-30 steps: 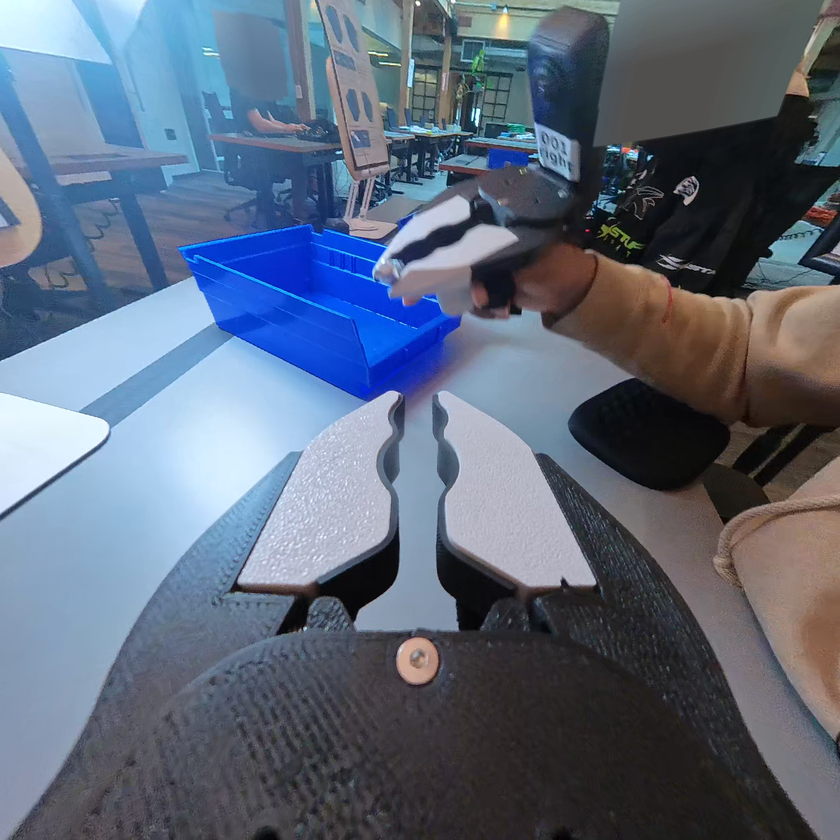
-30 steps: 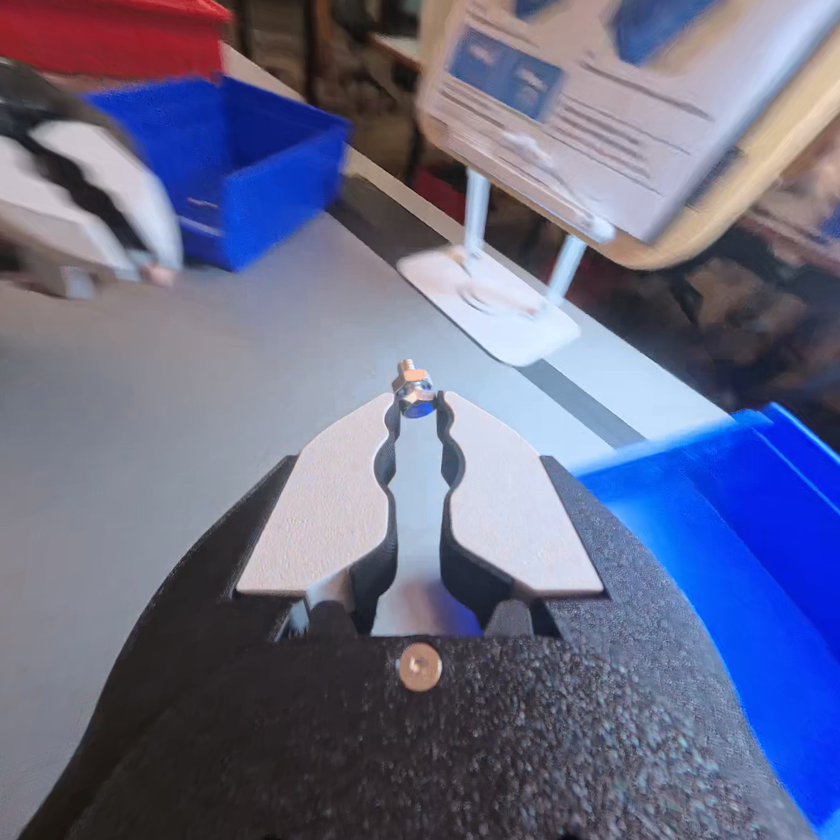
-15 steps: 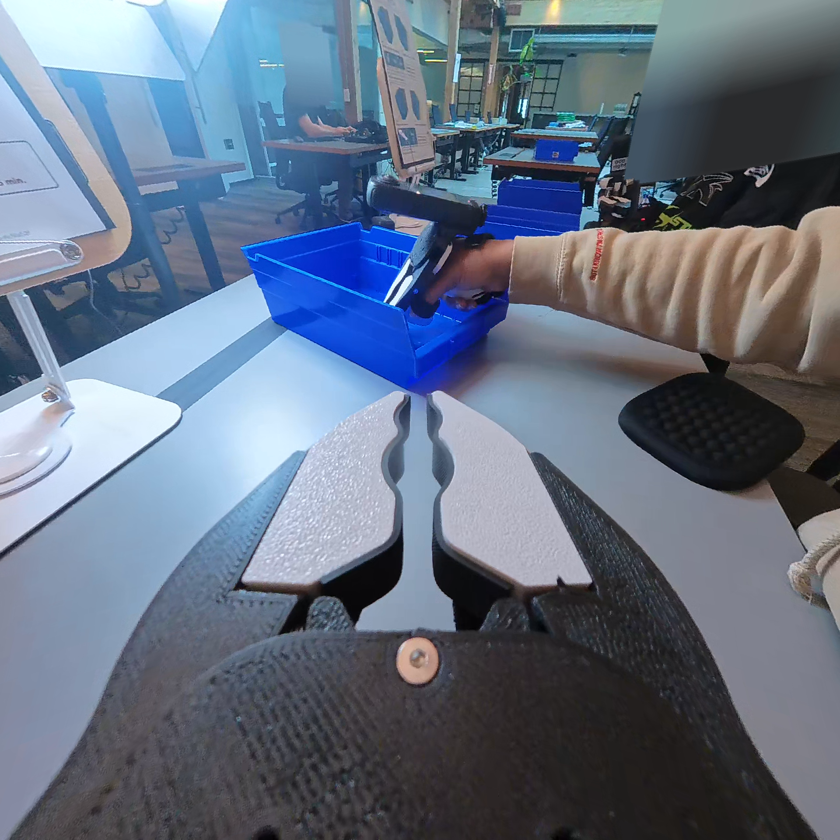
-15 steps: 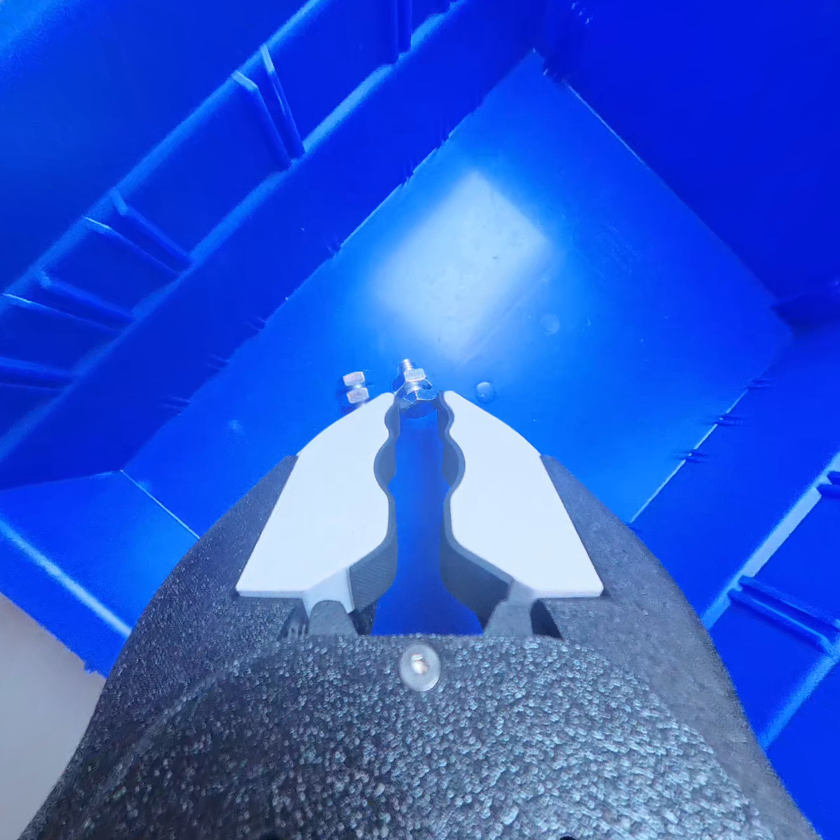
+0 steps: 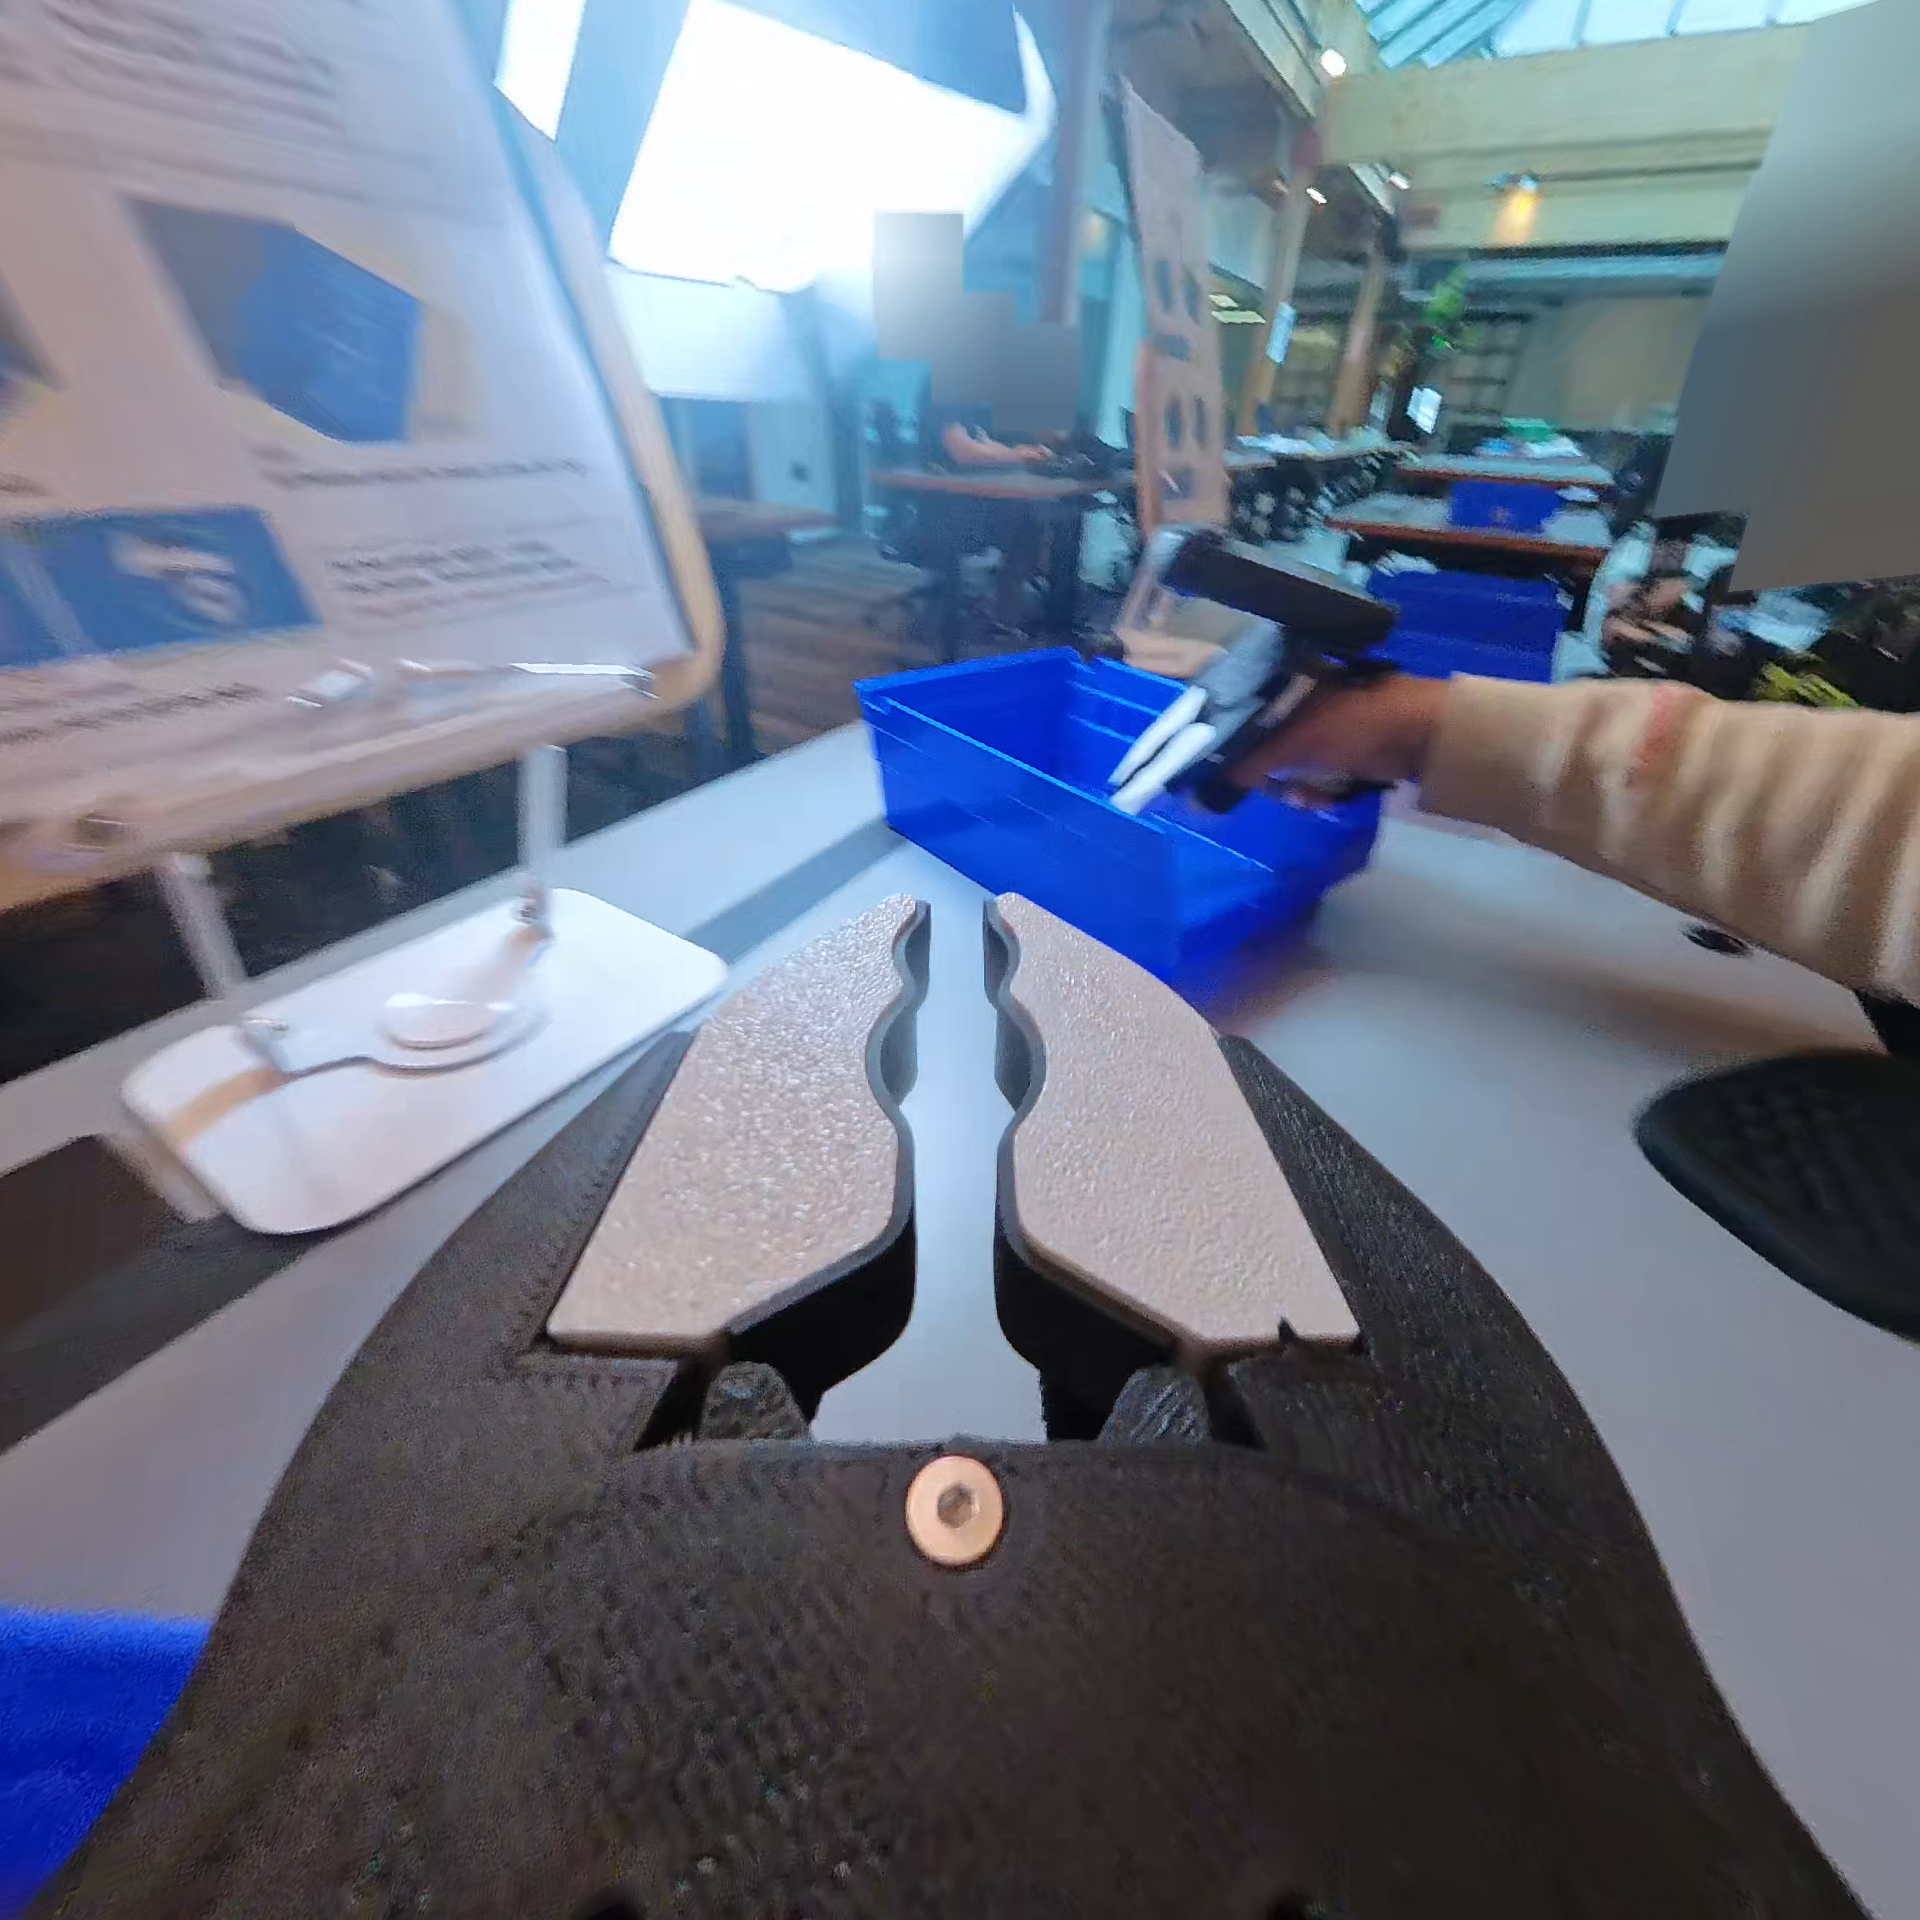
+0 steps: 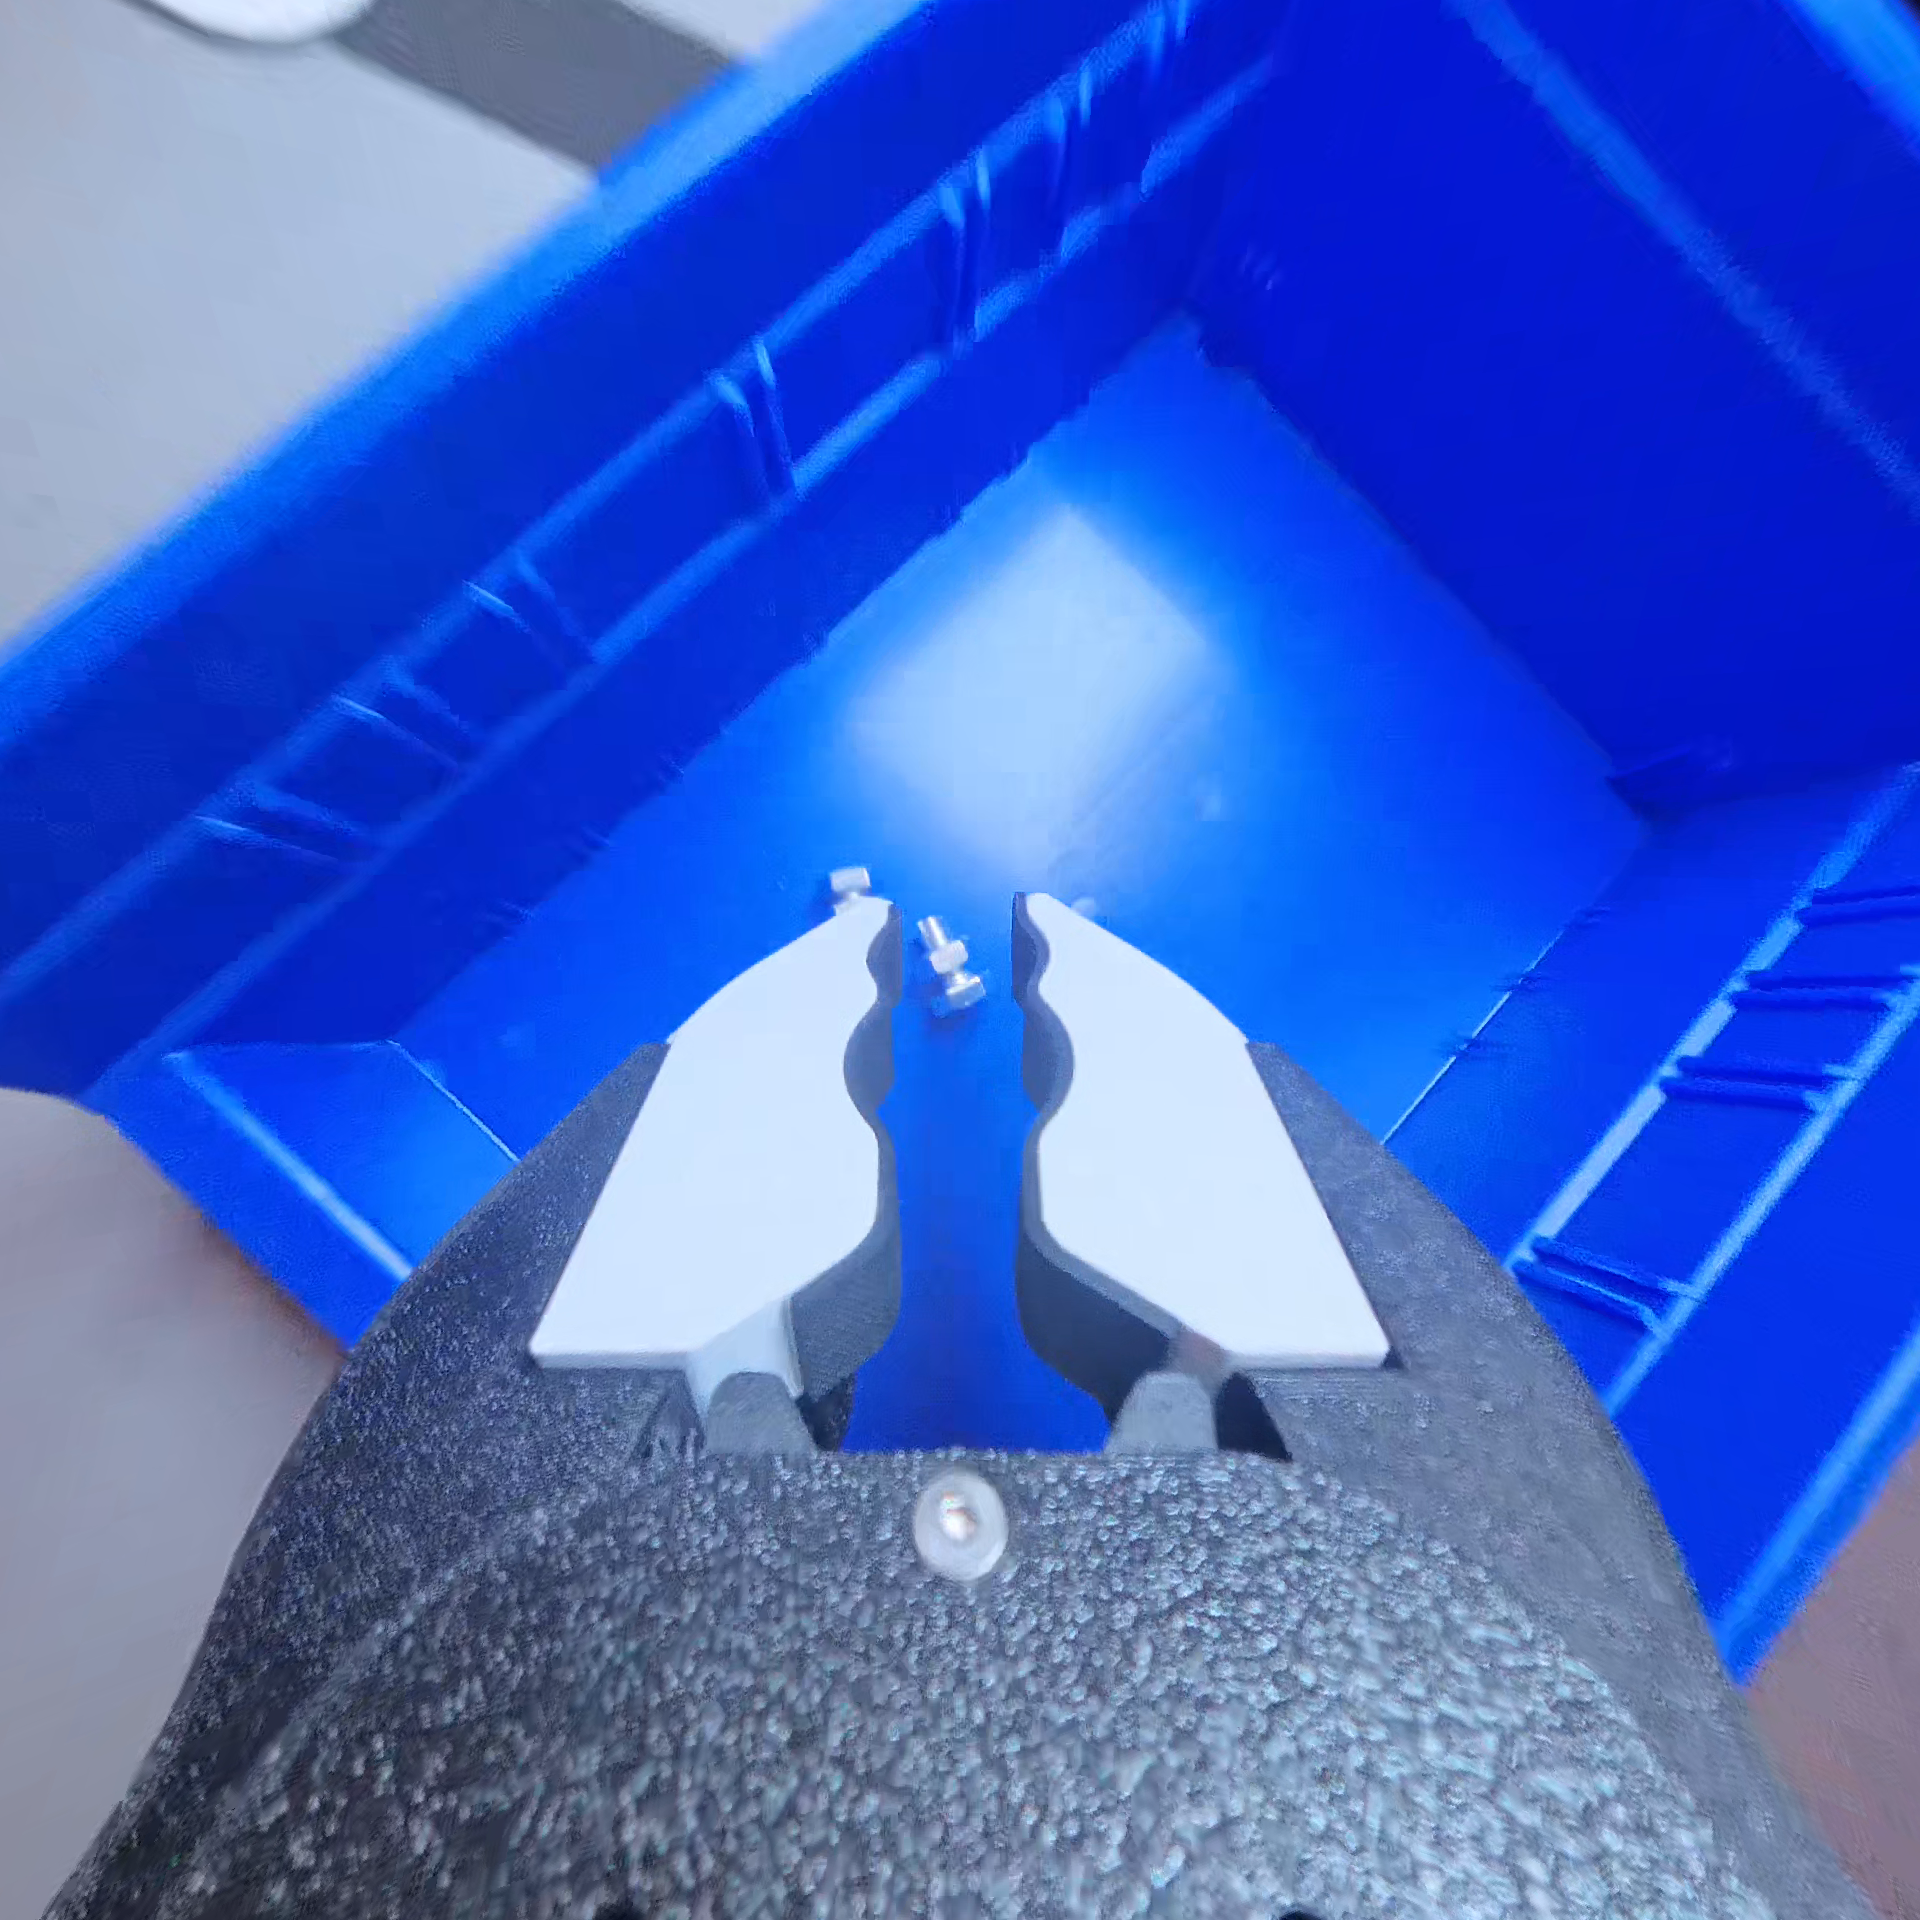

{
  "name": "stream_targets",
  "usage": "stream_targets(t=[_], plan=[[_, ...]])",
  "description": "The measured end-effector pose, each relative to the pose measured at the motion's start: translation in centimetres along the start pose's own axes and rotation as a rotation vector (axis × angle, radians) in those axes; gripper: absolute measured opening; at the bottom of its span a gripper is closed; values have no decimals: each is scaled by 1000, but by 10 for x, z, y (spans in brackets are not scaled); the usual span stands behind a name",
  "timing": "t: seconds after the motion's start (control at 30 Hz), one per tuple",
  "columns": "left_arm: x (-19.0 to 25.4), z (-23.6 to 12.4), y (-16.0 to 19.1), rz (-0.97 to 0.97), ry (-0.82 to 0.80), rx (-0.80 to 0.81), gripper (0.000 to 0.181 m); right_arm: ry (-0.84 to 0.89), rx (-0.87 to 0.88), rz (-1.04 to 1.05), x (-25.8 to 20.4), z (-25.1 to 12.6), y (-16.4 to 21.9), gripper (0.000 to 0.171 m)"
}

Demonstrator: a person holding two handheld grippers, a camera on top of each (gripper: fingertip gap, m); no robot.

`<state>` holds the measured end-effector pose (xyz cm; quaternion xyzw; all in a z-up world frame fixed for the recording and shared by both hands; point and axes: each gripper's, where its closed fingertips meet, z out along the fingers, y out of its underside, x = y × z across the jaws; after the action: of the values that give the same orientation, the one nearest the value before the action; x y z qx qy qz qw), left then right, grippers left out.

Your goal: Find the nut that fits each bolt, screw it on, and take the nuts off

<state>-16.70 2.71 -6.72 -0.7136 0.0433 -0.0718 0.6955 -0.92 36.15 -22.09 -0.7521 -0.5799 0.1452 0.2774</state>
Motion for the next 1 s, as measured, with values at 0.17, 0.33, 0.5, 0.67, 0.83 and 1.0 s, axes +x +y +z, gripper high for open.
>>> stream_targets(t=[0.17,0.33,0.5,0.67,0.83,1.0], plan=[[-98,-70,-44,-34,-343,93,9,-148,435,15,-65,-84,-60,21],[-189,-126,-12,-159,-603,-78,15,-374,725,30,-172,-144,-72,20],[-232,-129,67,-346,-644,-381,23,-492,791,22,-243,-127,-48,3],[-268,-130,112,-451,-735,-517,22,-485,850,-18,-259,-107,-34,0],[-300,-126,152,-545,-823,-627,23,-453,863,-33,-258,-104,-31,0],[-309,-122,181,-588,-850,-736,22,-458,847,-57,-260,-100,-25,0]])
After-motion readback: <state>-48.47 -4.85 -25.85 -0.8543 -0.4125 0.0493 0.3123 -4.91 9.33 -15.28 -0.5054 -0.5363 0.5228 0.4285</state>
